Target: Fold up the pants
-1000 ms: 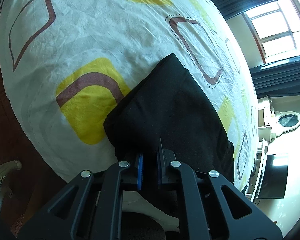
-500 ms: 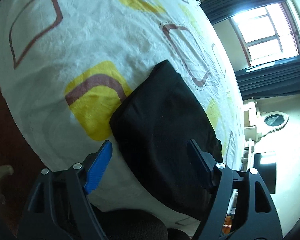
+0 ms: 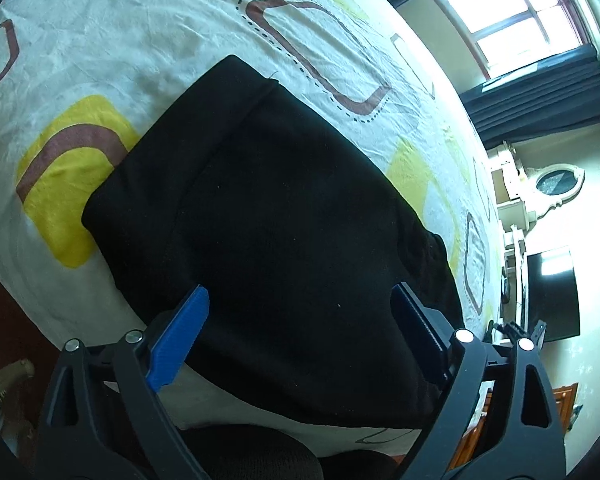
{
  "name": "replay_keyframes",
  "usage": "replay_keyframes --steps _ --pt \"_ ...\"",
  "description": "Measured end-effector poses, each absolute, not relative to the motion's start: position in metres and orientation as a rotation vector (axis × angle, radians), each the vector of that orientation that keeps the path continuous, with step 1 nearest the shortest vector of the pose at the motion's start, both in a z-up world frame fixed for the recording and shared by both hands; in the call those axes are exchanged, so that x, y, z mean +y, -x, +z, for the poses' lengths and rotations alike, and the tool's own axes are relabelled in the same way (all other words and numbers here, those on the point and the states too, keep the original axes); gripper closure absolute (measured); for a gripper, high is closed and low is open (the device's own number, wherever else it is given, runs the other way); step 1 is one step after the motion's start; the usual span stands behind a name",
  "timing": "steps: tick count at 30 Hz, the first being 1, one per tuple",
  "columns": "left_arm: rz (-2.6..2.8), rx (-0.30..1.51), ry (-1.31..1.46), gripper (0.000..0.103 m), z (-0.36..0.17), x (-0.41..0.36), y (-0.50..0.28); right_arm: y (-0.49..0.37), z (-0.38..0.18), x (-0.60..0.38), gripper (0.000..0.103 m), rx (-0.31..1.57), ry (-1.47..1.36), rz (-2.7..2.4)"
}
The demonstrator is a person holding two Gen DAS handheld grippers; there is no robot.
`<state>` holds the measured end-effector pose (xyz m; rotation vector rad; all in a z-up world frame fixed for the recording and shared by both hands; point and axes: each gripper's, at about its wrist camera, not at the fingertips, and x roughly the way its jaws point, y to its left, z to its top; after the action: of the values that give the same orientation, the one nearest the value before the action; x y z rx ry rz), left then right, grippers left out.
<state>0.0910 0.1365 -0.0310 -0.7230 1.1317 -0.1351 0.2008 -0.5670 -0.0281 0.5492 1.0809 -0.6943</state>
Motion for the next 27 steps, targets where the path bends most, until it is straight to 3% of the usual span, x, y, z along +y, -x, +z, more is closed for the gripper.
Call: replay_keyframes --steps 3,4,5,6,8,17,27 --pt "-0.154 1.125 0.702 0.007 -0.033 0.135 -0.093 -0.21 -0.043 -0.569 0.029 1.123 -0.536 -0.713" --pt "-0.159 1.119 0.703 0.005 -0.034 0.135 -0.092 -0.208 -0.048 -0.571 0.039 1.132 -0.547 -0.708" --pt "-0.16 1.117 0.7 0.005 -0.035 0.134 -0.092 -0.204 -0.053 -0.574 0.057 1.138 -0.568 -0.704" --pt "-0.156 1.116 0.694 0.005 -0.035 0.133 -0.093 -0.198 -0.053 -0.578 0.06 1.121 -0.592 -0.693" --pt "-0.148 1.115 0.679 0.004 -0.034 0.129 -0.092 -0.178 -0.048 -0.585 0.09 1.064 -0.659 -0.634" --pt "-0.126 1.097 0.625 0.004 -0.028 0.119 -0.088 -0.004 0.024 -0.586 0.09 0.659 -0.849 -0.447" --pt "-0.118 1.089 0.61 0.004 -0.026 0.118 -0.085 0.121 -0.074 -0.596 0.09 0.633 -1.162 -0.501"
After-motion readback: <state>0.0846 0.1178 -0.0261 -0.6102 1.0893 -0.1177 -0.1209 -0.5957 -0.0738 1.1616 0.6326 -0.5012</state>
